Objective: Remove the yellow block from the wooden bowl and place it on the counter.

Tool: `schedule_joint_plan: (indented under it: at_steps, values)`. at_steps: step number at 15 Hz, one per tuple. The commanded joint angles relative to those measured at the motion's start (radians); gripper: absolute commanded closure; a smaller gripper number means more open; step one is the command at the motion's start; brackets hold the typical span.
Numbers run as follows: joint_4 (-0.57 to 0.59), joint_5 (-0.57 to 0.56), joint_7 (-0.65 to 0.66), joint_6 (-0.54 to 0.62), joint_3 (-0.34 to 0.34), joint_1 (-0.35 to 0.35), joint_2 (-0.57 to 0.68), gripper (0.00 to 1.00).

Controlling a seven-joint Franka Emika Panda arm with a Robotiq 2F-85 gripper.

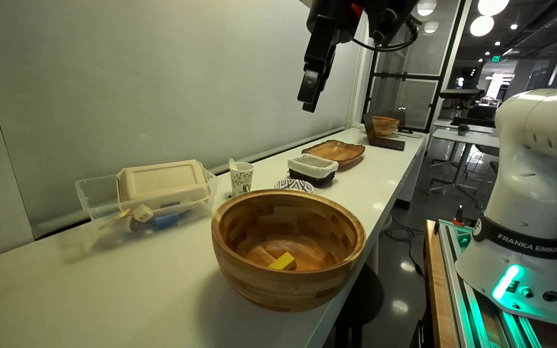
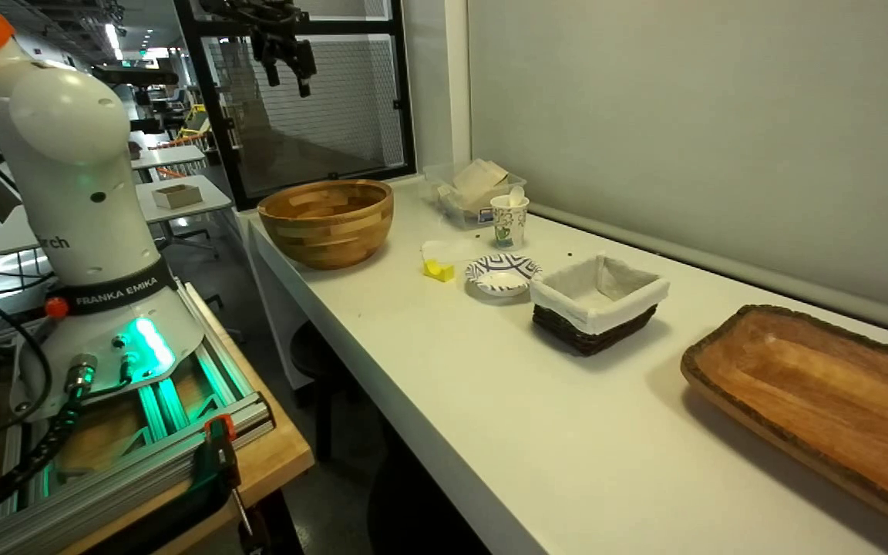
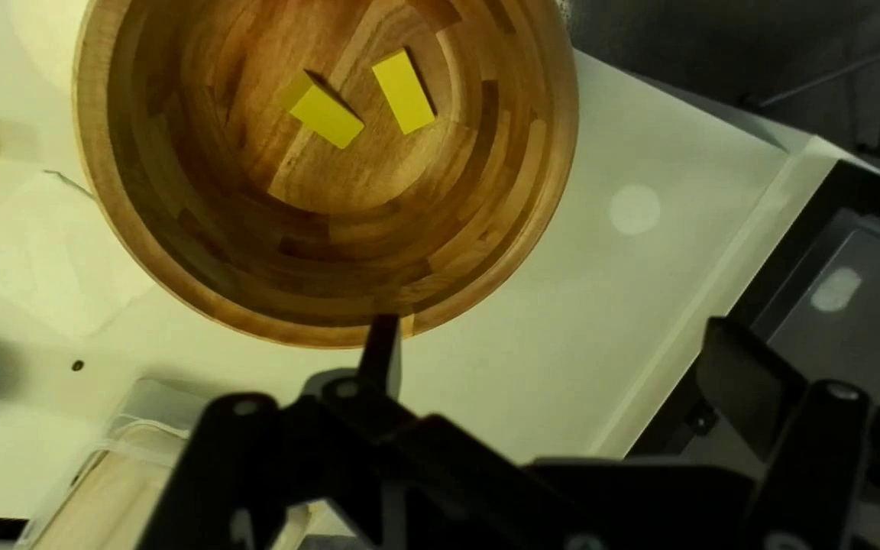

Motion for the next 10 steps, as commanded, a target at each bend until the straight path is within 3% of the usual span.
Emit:
schedule_joint_plan:
  at_steps: [1,8,9,10]
  values:
    - [0.038,-0.059,-0.123,-0.031,-0.002,0.028,0.086,0.0]
    - [-0.095,-0.281,-0.344,0.096,0.004,0.021,0.157,0.0]
    - [-0.038,-0.234,-0.278,0.037,0.0,0.027,0.152,0.0]
    - [-0.06,-0.252,-0.301,0.061,-0.002,0.027,0.16,0.0]
